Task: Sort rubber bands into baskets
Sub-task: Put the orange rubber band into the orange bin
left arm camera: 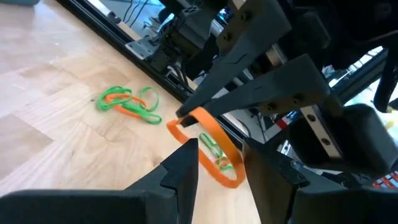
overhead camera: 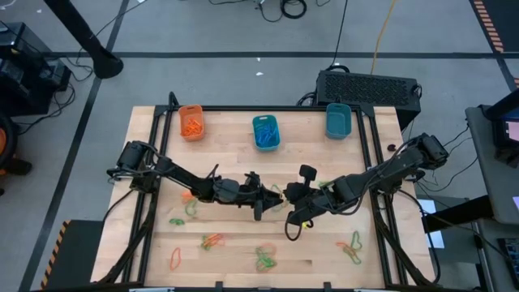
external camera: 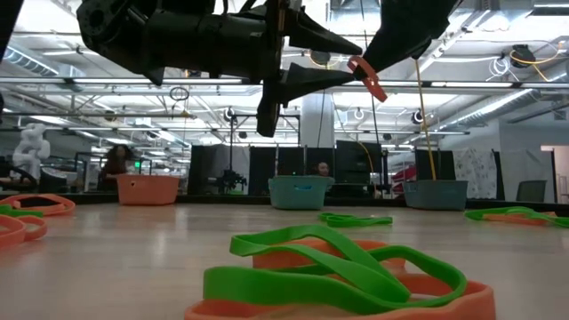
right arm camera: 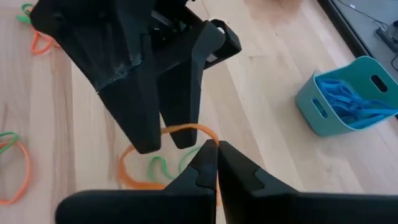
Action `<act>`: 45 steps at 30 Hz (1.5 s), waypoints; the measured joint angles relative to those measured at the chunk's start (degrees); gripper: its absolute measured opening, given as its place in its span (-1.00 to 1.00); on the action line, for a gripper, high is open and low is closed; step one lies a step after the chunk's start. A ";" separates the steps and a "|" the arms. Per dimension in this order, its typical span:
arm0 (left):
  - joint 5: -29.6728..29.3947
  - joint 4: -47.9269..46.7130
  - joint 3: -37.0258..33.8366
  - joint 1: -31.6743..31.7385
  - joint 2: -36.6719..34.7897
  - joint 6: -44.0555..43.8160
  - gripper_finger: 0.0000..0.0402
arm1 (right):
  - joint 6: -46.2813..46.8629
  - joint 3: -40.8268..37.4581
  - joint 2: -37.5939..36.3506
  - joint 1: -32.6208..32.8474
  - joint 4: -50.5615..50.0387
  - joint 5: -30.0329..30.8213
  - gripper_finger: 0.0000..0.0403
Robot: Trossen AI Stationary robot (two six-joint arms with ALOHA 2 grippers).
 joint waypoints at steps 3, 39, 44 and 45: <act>0.00 -0.01 0.00 0.04 0.00 0.35 -0.34 | -0.01 0.00 0.00 0.00 0.00 0.00 -1.00; -0.65 -27.31 0.04 2.13 -9.86 17.15 -0.99 | -1.89 0.00 -0.22 3.56 -0.50 -3.52 -0.21; -13.70 -52.20 0.06 3.27 -21.10 20.94 -0.99 | -0.93 -0.04 -0.23 6.02 -0.21 -3.25 -0.17; -17.30 -57.47 0.07 3.75 -23.11 20.95 -0.99 | -0.93 -0.04 -0.23 6.41 0.02 -3.13 -0.17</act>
